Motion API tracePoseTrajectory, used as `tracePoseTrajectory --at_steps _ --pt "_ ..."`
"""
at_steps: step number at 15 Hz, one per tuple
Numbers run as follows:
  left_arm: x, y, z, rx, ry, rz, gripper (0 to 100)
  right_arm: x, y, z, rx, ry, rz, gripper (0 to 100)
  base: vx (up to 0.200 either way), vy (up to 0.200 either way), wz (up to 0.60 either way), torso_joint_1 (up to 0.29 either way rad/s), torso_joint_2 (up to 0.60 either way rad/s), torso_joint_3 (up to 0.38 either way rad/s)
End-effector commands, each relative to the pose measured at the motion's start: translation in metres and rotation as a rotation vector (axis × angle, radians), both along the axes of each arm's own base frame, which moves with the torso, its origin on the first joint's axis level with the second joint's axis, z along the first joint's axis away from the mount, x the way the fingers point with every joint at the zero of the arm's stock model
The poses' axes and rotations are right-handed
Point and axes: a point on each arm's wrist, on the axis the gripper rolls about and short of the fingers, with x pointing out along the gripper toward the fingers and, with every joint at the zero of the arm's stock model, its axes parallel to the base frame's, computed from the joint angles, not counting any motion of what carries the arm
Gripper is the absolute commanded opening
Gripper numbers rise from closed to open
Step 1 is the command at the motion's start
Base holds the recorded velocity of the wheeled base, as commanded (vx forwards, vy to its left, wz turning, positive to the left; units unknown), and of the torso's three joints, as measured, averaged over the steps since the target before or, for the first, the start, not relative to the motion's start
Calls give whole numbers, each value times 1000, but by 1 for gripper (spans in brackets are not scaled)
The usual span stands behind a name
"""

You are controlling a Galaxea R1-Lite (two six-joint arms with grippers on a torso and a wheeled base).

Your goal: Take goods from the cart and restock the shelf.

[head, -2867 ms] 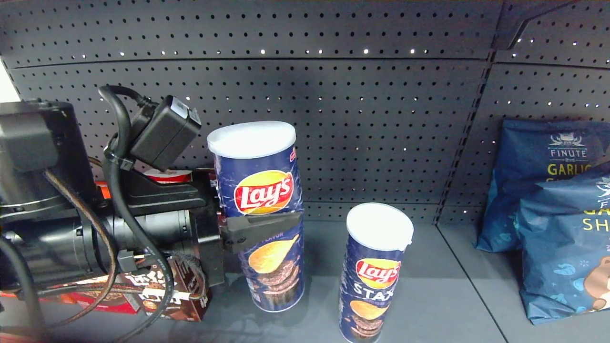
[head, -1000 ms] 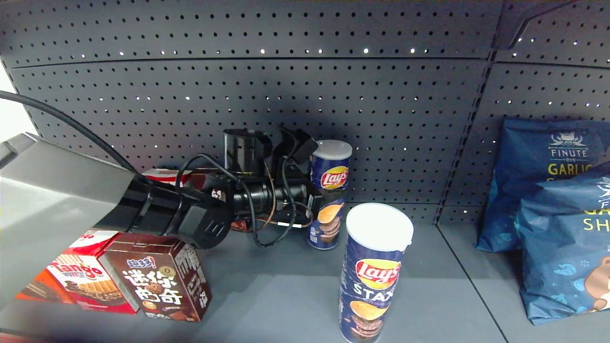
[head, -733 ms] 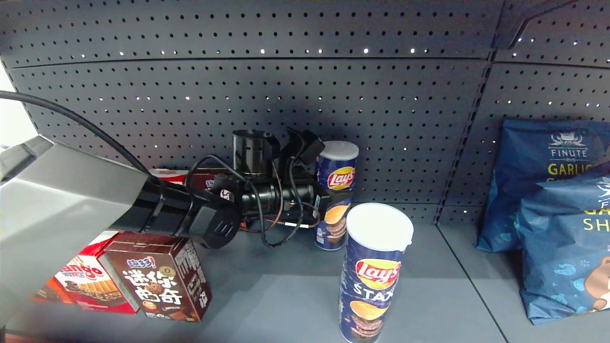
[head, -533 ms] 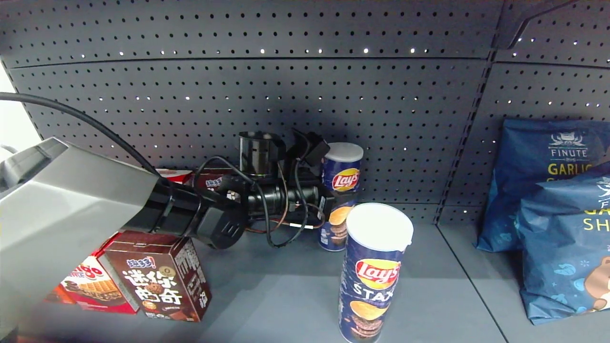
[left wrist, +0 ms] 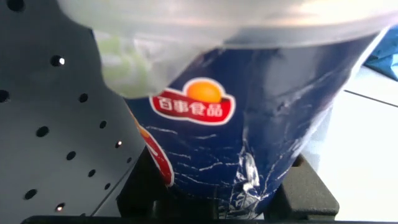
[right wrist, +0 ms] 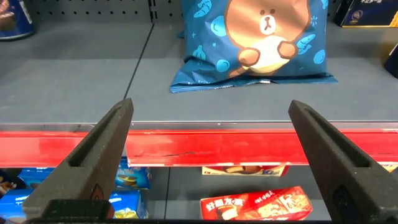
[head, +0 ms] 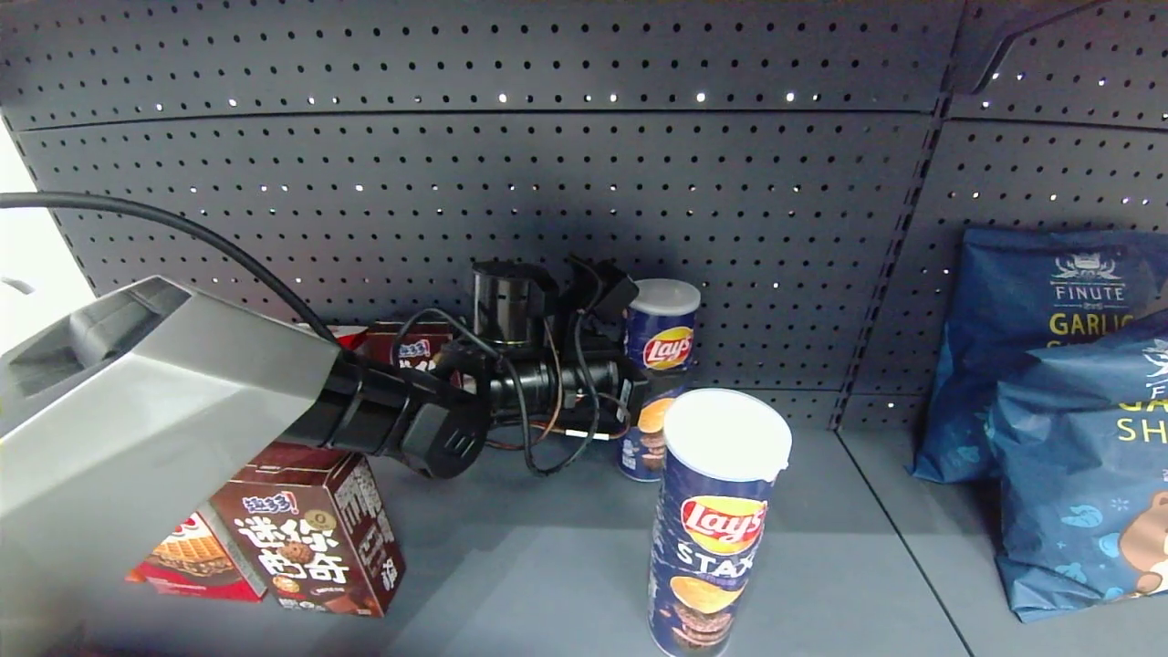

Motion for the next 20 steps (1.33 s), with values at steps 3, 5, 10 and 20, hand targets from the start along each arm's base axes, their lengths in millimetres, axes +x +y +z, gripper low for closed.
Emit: tracePoseTrajectory --at_steps 3,5,10,20 --pt "2 -2 -6 3 4 -2 0 0 0 0 0 2 0 100 0 0 0 0 0 0" --pt "2 -4 -7 -1 -6 -4 0 0 0 0 0 4 0 100 0 0 0 0 0 0" --pt "-2 2 -7 -20 -43 10 100 0 0 0 0 2 0 100 0 0 0 0 0 0" --pt "-52 42 35 -49 -112 126 100 0 0 0 0 2 0 100 0 0 0 0 0 0"
